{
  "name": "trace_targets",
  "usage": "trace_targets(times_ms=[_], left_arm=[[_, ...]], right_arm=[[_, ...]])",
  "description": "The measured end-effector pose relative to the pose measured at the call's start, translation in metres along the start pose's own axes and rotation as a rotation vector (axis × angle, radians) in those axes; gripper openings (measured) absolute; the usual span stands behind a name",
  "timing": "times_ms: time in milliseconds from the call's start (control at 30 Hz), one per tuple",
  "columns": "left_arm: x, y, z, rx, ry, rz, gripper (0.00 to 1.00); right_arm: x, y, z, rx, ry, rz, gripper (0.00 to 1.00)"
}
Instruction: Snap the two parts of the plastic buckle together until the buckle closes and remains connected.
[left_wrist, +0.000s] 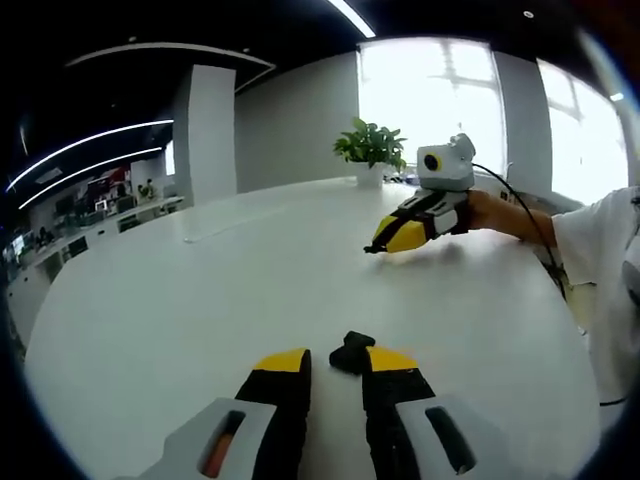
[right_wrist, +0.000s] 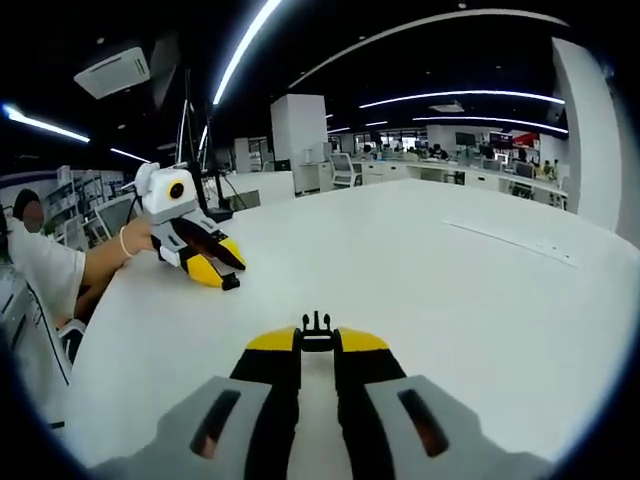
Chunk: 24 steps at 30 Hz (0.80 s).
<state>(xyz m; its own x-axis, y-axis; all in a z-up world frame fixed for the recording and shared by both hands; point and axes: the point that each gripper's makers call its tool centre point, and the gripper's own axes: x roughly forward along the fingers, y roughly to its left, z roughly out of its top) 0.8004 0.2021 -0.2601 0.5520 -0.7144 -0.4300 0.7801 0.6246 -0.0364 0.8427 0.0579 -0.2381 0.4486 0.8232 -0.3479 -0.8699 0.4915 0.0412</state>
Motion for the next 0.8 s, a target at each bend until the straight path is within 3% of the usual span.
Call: trace_targets(times_ms=[400,800], left_arm=[[0.001,-0.004,0.0,0.033,0.002,-0.006,0.12],[0.004,-0.011,0.01,-0.005,-0.008,-0.023,0.12]], right_arm=[[-0.007,0.002,0.005,-0.002,-0.023,-0.004,0.13],[-0.011,0.005,0.003,-0.001,-0.029,-0.007,0.13]])
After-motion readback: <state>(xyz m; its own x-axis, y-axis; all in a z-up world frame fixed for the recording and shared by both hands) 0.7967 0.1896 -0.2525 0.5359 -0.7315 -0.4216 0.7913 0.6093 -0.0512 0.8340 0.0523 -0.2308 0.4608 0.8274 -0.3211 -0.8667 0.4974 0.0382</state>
